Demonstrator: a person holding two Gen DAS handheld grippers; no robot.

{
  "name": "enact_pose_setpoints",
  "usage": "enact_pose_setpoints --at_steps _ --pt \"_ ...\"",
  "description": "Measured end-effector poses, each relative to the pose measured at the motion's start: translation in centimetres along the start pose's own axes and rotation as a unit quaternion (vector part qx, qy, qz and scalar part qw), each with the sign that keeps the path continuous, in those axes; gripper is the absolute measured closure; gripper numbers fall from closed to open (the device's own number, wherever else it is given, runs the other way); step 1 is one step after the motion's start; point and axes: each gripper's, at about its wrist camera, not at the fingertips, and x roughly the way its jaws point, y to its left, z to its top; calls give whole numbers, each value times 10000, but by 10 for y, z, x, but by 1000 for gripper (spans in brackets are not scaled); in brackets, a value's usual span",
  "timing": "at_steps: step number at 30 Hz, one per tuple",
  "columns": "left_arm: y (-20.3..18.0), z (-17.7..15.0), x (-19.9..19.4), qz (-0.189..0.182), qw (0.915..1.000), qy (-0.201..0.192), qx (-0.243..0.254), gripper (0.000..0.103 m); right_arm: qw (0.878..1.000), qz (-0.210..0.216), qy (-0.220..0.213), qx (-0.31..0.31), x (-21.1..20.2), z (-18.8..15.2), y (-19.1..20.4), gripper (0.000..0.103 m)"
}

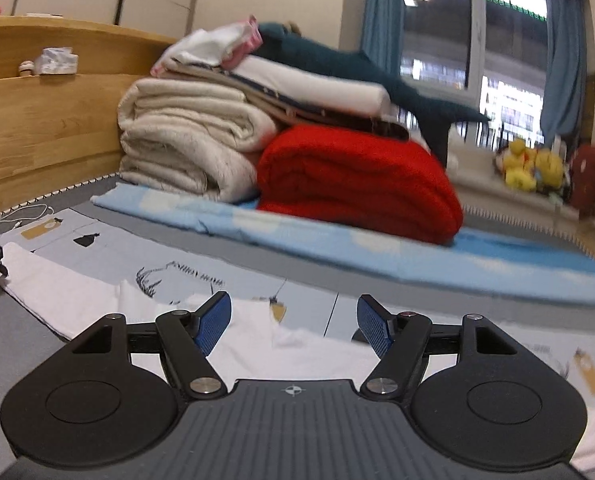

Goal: Fold small clothes

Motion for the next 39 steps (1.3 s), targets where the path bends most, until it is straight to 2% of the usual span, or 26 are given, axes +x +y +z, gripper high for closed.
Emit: enact_pose_setpoints --at_steps 4,6,8,9,11,12,13,15,16,17,19,20,21,23,27,29,30,31,33,35,39 --pt "-15 -3 -24 55 9989 -428 206 100 9995 28 295 71 7 -2 2 34" --pt "-33 -5 -48 -91 9968 -718 335 101 9988 15 468 107 7 -2 1 34" --pt "-59 -14 -79 -503 9926 -989 495 101 9973 -43 709 159 9 -2 -3 37" --pt "-75 -21 -95 -741 9893 -1087 625 101 9962 -100 837 240 10 -3 -7 43" --pt "-113 -41 -131 -1372 9796 -1178 874 101 9925 -190 1086 524 11 -4 -17 48" --pt "-132 -55 -148 -1749 9728 -1151 993 101 9891 -227 1235 764 11 -5 -24 55" --pt "-149 -69 -162 -2070 9657 -1099 1113 101 9856 -243 1353 985 11 -7 -30 67" --pt "-187 -104 -192 -2795 9443 -935 1465 101 9769 -231 1539 1465 8 -11 -42 77" --pt "-203 -121 -204 -3141 9318 -803 1630 101 9726 -227 1600 1669 7 -13 -47 78" --pt "-220 -140 -213 -3505 9184 -518 1763 100 9693 -251 1648 1807 6 -16 -50 78" --pt "-246 -173 -217 -4085 8882 435 2057 95 9656 -388 1734 1898 3 -20 -54 77" --pt "-254 -188 -217 -4285 8729 832 2178 89 9645 -472 1773 1900 2 -21 -56 77" --pt "-257 -199 -218 -4270 8705 952 2256 81 9629 -552 1806 1928 0 -23 -58 77" --pt "-254 -209 -217 -3821 8901 850 2336 72 9594 -585 1804 2088 -4 -25 -63 77" --pt "-230 -197 -199 -2672 9415 829 1881 72 9519 -620 1804 2397 -6 -29 -69 77" --pt "-220 -185 -189 -2122 9599 789 1651 72 9482 -560 1823 2540 -5 -32 -70 78" --pt "-215 -181 -186 -1900 9662 792 1550 72 9471 -552 1828 2578 -3 -33 -69 83" --pt "-212 -178 -182 -1768 9701 800 1459 72 9473 -535 1821 2580 0 -33 -66 87" --pt "-204 -165 -170 -1739 9720 765 1380 72 9470 -504 1888 2551 9 -34 -59 87" --pt "-209 -159 -155 -1519 9751 840 1377 72 9471 -380 1932 2533 17 -33 -53 87" --pt "-196 -137 -137 -1424 9802 909 1033 72 9547 -267 1948 2235 34 -30 -38 87"
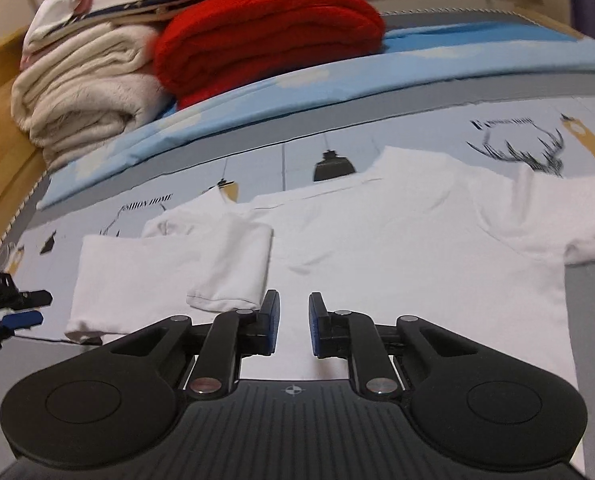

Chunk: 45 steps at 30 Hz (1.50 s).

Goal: Fold small clothes

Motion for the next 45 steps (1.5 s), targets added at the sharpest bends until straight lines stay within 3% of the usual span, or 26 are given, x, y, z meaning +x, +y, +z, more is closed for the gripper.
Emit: enact_pose_setpoints --at_steps 7,11,19,21,26,28,29,30,35,39,43,45 --pt "10 21 19 107 9992 118 -369 72 9997 -14 97 -205 34 1 17 86" --pt "7 23 26 60 9986 194 -487 68 9976 128 132 -666 55 -2 36 85" --pt "3 19 33 -21 9973 376 -627 68 9883 198 43 -1512 92 -12 75 51" --pt "3 19 33 -21 9974 388 -611 68 9870 231 79 -1590 100 -16 84 49" --pt "7 21 33 28 9970 395 -662 68 9803 7 236 -1960 120 -26 100 51" --pt "9 23 32 47 9970 360 -688 68 9785 -176 186 -2047 121 -27 100 69" --pt "10 24 31 55 9970 343 -692 68 9796 -187 176 -1993 119 -25 98 74" --pt "11 25 31 62 9970 330 -696 68 9825 -152 153 -1849 114 -21 93 86" --pt "13 28 28 105 9971 265 -705 68 9940 -88 -591 -916 66 11 55 90" --pt "10 26 27 136 9976 231 -646 68 9909 -41 -1324 229 13 32 -6 91" --pt "3 21 28 153 9986 213 -466 68 9796 -625 -1705 864 -10 33 -67 91" --pt "-1 19 29 166 9990 220 -366 68 9806 -1018 -1332 1015 4 29 -98 91"
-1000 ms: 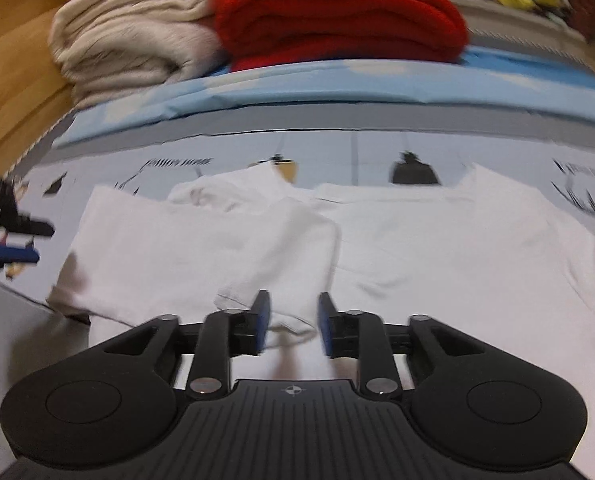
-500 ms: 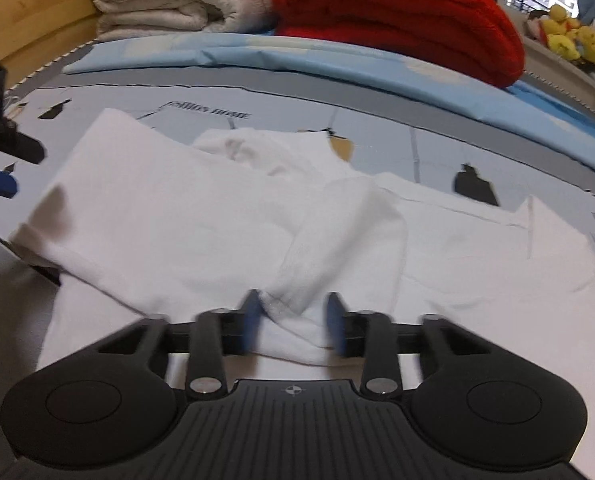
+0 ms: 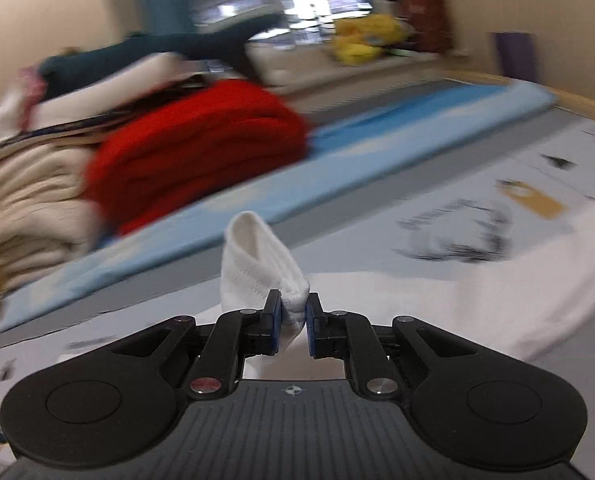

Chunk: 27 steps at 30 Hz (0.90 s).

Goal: Fold small clothes

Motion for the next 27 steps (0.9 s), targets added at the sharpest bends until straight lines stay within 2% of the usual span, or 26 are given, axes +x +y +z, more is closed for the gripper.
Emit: enact_pose_setpoints --at_steps 2,4,8,13,14,15,18,21,24,27 --pt "-4 -3 2 13 9999 22 119 68 9963 -531 607 309 23 -7 -28 91" --pt "-10 -8 5 -37 9995 113 286 68 9902 -625 931 831 33 -14 -52 91" --pt "-24 -18 12 -246 9973 334 599 68 9914 -415 771 970 22 -9 -61 91" --pt "-28 -28 24 -478 9944 700 632 68 9924 -366 134 1164 6 6 -67 91" --pt "-27 -29 27 -478 9942 767 586 68 9917 -448 197 1191 10 7 -71 91" --pt "-25 -30 29 -457 9941 819 554 68 9892 -563 452 1273 19 6 -77 90" --pt "-25 -30 32 -398 9938 877 557 68 9726 -1005 1036 1824 35 -4 -98 84" --pt "-26 -32 33 -451 9922 965 650 68 9734 -868 1081 1827 37 -5 -99 75" --pt "-26 -38 40 -244 9897 1106 880 68 9756 -713 1092 1764 37 -2 -94 57" --pt "-16 -41 46 93 9886 1216 888 68 9703 -740 1301 1898 44 -8 -97 55"
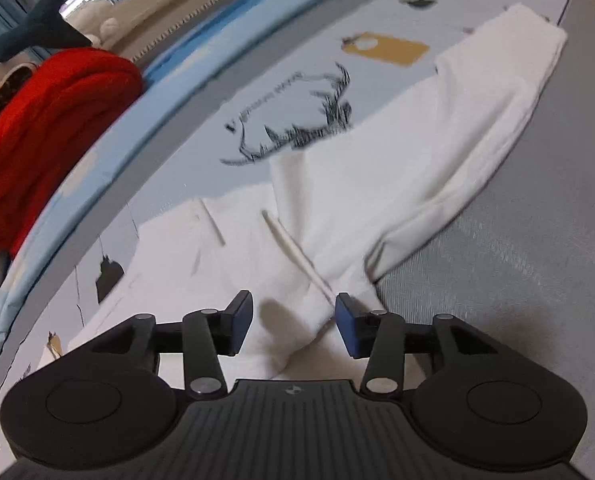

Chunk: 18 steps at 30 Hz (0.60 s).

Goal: Fold small clothes

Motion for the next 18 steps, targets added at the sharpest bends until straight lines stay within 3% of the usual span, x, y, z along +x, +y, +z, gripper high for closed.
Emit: enact_pose_setpoints --at_steps 2,3,4,5,8,10,13,15,18 --pt "6 0 1 103 9999 43 -3 66 9998 -41 122 124 5 -5 -2 61" --pt "6 0 1 131 9999 47 47 66 9998 -34 110 132 1 -8 -3 69" --pt "5 0 1 166 9998 44 119 66 9999 -32 52 92 -1 -8 -2 92" --pt "5 0 1 202 9996 34 184 65 10000 -16 -85 27 -5 -7 1 97" --pt "7 2 1 272 9995 19 172 64 9976 268 -625 -126 -22 0 10 97" --pt "7 3 -1 321 9993 -32 173 64 9966 302 -741 -194 -25 4 14 97" --pt "1 6 -14 415 9979 -430 247 65 9981 -161 -567 -171 -15 5 10 91" --pt "-7 8 -24 158 9967 -696 397 65 9950 -678 -716 -139 -16 4 7 89" --pt "-26 3 -30 -253 9919 -885 872 65 9918 -591 -1097 -277 -29 4 13 85"
